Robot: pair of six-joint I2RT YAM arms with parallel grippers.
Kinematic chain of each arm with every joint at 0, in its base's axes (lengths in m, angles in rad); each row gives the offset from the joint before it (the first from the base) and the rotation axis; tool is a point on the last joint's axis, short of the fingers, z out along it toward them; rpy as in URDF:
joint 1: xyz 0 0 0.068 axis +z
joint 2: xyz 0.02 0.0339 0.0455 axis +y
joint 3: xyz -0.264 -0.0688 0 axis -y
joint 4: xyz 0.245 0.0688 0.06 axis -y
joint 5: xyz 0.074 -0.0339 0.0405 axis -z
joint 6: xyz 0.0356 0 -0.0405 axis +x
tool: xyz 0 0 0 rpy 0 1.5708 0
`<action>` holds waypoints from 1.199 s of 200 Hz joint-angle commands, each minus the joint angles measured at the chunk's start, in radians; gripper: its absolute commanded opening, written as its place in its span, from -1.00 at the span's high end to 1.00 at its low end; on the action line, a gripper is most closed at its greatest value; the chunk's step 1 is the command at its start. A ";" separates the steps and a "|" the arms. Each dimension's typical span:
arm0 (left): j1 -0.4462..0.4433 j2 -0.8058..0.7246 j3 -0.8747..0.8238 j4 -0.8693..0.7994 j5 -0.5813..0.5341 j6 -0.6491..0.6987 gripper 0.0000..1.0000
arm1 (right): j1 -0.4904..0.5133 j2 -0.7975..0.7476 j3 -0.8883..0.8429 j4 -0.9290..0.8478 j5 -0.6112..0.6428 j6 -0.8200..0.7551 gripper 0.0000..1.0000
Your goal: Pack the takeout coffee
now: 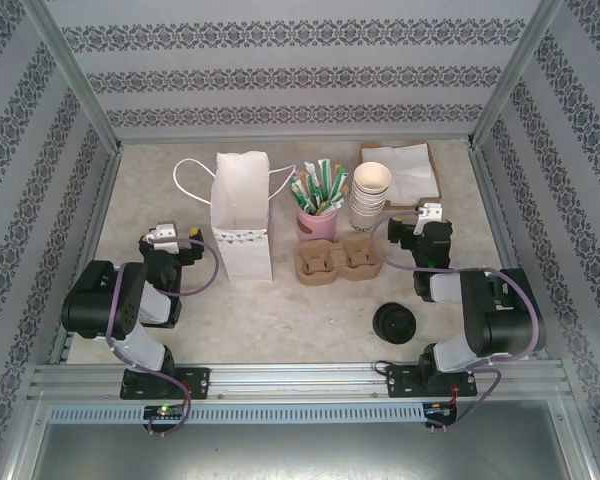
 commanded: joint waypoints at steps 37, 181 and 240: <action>-0.003 0.012 0.001 0.047 0.007 -0.012 -1.00 | 0.007 0.009 0.020 0.028 -0.017 -0.013 -0.96; -0.001 -0.007 0.028 -0.022 -0.005 -0.020 -1.00 | 0.017 -0.025 0.029 -0.009 0.013 -0.015 -0.96; -0.002 -0.485 0.098 -0.587 -0.299 -0.191 -1.00 | -0.037 -0.432 0.208 -0.868 0.198 0.346 -0.96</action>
